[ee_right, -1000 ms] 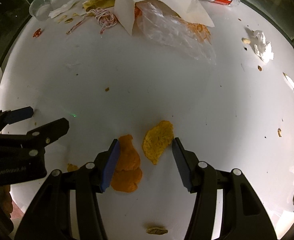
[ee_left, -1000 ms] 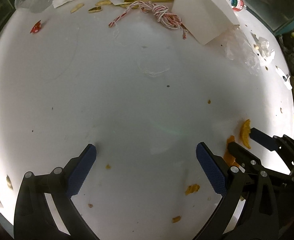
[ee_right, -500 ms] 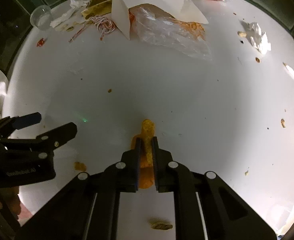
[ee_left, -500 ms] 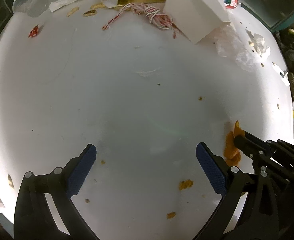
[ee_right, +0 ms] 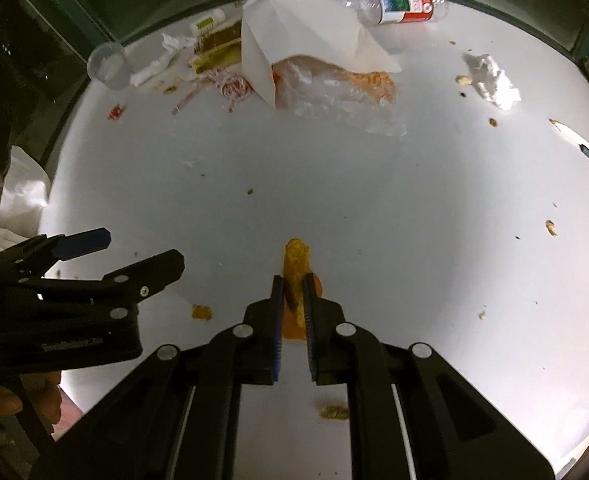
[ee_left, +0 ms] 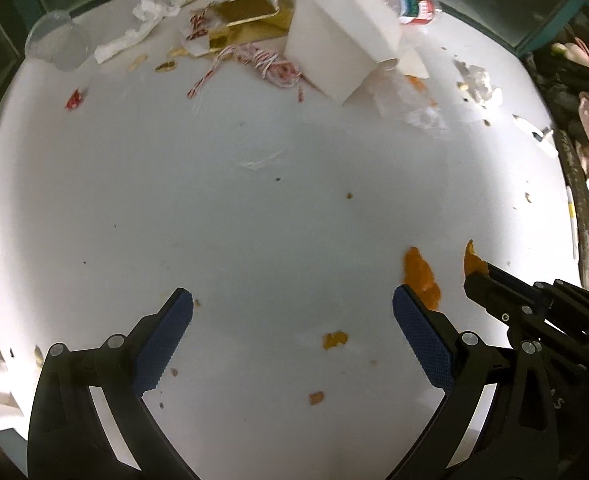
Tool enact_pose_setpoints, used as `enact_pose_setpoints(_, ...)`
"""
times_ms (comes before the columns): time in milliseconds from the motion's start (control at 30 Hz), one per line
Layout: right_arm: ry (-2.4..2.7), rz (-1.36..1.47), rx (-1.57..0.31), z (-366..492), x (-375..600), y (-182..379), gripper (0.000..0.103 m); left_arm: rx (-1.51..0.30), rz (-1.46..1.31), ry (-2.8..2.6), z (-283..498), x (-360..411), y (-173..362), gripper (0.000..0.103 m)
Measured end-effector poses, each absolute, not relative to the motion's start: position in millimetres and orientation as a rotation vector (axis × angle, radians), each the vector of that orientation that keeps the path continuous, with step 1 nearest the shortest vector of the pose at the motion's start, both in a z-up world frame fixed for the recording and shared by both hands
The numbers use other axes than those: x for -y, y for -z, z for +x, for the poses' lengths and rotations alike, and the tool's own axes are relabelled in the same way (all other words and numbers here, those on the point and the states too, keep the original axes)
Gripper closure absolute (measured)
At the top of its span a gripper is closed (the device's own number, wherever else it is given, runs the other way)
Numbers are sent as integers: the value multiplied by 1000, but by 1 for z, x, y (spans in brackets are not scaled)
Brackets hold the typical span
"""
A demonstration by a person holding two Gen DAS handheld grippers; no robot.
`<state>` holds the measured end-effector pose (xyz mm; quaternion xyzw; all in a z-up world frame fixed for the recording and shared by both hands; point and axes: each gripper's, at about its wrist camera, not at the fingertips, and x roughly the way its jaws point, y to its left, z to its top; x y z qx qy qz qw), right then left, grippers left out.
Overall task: Collect trash
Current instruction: 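Close the right gripper on the yellow food scrap and lift it, then carry the yellow food scrap in the right gripper over the trash bin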
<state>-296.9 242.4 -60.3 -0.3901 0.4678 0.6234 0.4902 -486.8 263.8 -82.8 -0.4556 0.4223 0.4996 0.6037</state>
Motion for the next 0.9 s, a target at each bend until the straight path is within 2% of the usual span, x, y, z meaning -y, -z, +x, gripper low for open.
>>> enact_pose_setpoints(533, -1457, -781, -1129, -263, -192, 13, 92, -1014, -940, -1015, -418, -232, 51, 6)
enact_pose_setpoints(900, -1325, -716, -1148, -243, -140, 3, 92, -1042, -859, -876, -378, -205, 42, 6)
